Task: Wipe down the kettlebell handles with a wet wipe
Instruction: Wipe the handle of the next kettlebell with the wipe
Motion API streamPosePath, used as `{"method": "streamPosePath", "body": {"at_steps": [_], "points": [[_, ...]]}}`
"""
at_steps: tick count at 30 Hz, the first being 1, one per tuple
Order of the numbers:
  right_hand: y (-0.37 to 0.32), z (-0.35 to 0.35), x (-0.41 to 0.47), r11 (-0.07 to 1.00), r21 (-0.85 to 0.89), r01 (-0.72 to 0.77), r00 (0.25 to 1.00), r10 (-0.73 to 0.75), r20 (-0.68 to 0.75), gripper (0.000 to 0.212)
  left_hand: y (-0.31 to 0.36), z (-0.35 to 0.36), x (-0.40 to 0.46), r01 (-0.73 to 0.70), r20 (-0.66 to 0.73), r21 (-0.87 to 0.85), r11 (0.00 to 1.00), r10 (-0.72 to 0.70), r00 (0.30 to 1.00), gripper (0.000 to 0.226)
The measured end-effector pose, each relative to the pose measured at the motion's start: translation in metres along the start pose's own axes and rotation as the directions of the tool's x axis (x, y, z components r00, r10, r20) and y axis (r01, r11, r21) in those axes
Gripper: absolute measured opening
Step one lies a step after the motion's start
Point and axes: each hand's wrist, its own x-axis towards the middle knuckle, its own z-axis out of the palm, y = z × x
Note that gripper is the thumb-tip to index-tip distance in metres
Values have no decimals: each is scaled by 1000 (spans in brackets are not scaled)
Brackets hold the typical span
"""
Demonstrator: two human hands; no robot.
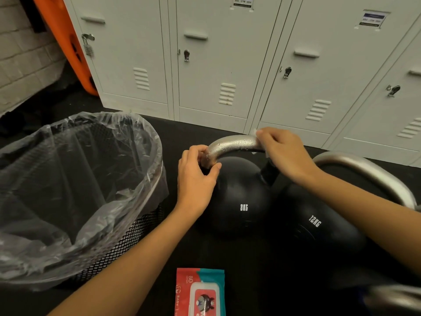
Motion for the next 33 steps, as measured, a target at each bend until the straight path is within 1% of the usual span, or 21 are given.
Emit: {"method": "streamPosePath", "body": {"at_steps": [2, 4, 6, 7, 8, 9, 11, 13, 14, 15, 18, 21, 23, 25, 27, 28, 30, 32, 33], "points": [[-5, 10, -3, 986, -73, 152, 988, -151, 17, 36, 3, 0, 2, 29, 20, -5, 1000, -29, 999, 34], [-3, 16, -7, 953, -117, 278, 960, -274, 54, 28, 5, -2, 4, 40, 40, -7, 999, -39, 998, 34], [5, 12, -11, 932, -116, 344, 937, -333, 104, 32, 6, -6, 4, 42, 64, -6, 999, -42, 997, 33], [11, 7, -13, 932, -92, 351, 933, -340, 118, 35, 6, -8, 4, 46, 77, -6, 999, -45, 996, 33], [16, 1, -13, 939, -71, 338, 937, -328, 120, 35, 7, -9, 5, 50, 87, -7, 999, -49, 995, 33], [20, -5, -13, 955, -55, 293, 952, -286, 109, 33, 7, -10, 5, 52, 92, -7, 999, -51, 994, 33], [21, -18, -9, 990, -56, 131, 985, -123, 117, 28, 7, -9, 4, 51, 88, -7, 999, -50, 995, 33], [17, -23, 3, 994, -105, -27, 986, 43, 159, 38, 6, -9, 4, 43, 84, -6, 999, -43, 996, 33], [14, -23, 9, 988, -139, -72, 978, 97, 184, 40, 6, -9, 4, 43, 86, -4, 999, -42, 995, 33], [8, -21, 16, 982, -170, -87, 970, 122, 208, 40, 6, -9, 4, 45, 90, -2, 999, -44, 995, 33], [-15, -8, 32, 949, -315, -30, 952, 123, 280, 40, 8, -11, 5, 53, 104, 7, 999, -53, 993, 34], [-36, 5, 41, 888, -454, 69, 931, 106, 350, 40, 10, -12, 6, 68, 106, 12, 998, -69, 992, 35], [-40, 9, 41, 864, -487, 130, 925, 71, 373, 38, 10, -11, 7, 85, 96, 13, 996, -86, 992, 35], [-38, 8, 36, 889, -427, 164, 927, 9, 375, 39, 10, -10, 8, 101, 94, 6, 995, -101, 990, 35], [-31, 1, 27, 944, -302, 129, 943, -23, 332, 39, 11, -10, 8, 108, 97, -8, 994, -107, 990, 34], [-26, -3, 24, 962, -254, 98, 953, -16, 303, 38, 11, -11, 8, 110, 99, -14, 994, -108, 989, 34], [-10, -12, 21, 975, -223, 3, 964, 56, 261, 37, 12, -13, 8, 116, 102, -18, 993, -114, 988, 34], [3, -19, 22, 971, -212, -113, 951, 168, 260, 42, 14, -15, 8, 122, 110, -21, 992, -119, 987, 35], [6, -20, 24, 967, -209, -145, 944, 198, 263, 45, 15, -15, 7, 129, 114, -30, 991, -125, 986, 34]]}}
